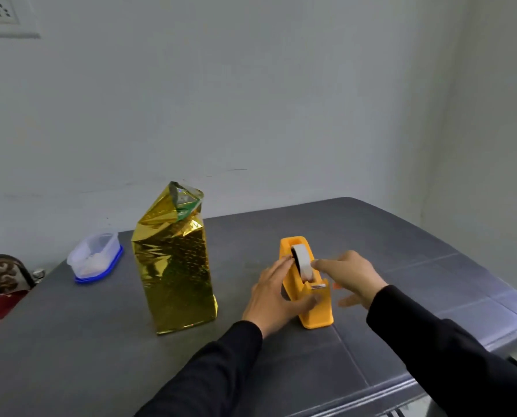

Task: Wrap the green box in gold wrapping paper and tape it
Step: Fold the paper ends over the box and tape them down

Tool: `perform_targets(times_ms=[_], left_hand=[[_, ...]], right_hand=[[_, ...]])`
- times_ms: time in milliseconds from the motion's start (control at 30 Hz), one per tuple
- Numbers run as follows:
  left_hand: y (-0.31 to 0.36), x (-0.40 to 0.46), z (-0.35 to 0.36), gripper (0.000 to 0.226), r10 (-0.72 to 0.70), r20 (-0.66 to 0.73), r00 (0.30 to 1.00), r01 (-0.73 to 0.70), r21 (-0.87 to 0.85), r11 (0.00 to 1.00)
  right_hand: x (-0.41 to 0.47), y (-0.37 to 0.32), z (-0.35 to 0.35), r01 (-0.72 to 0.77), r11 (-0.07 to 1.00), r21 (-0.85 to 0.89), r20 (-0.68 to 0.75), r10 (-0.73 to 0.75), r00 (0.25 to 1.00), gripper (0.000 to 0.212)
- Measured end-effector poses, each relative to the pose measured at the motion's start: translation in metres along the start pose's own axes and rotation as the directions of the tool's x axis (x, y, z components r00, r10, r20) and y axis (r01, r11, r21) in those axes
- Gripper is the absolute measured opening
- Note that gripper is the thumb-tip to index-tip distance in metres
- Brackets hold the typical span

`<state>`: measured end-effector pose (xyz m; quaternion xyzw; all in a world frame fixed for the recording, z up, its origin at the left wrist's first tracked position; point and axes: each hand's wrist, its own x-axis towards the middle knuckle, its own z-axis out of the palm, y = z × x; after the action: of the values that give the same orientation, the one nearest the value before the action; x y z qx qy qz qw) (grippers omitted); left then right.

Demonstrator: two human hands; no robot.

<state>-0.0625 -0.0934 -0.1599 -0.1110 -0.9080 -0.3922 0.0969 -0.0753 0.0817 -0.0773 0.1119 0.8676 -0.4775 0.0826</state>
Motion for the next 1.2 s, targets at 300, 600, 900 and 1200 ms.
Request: perform_targets(times_ms=[300, 600, 900, 1200], left_hand=[[-0.01, -0.004, 0.019, 0.101, 0.045, 0.006, 0.999, -0.045, -0.067, 0.997], [-0.011, -0.003, 0.022, 0.1, 0.047, -0.008, 0.999, -0.047, -0.056, 0.997], [-0.023, 0.003, 0.019, 0.112, 0.043, 0.056, 0.998, -0.035, -0.131, 0.991], [-0.021, 0.002, 0.015, 0.09, 0.038, 0.088, 0.995, -0.012, -0.285, 0.959]], right_hand=[[-0.004, 0.003, -0.003, -0.215, 0.939, 0.269, 0.26, 0.144, 0.955, 0.056], [-0.013, 0.025, 0.009, -0.156, 0.778, 0.609, 0.187, 0.049, 0.981, 0.06], [-0.025, 0.05, 0.021, -0.03, 0.86, 0.509, 0.115, -0.033, 0.993, 0.021], [-0.019, 0.052, 0.015, 0.246, 0.951, -0.189, 0.006, -0.249, 0.968, 0.02]])
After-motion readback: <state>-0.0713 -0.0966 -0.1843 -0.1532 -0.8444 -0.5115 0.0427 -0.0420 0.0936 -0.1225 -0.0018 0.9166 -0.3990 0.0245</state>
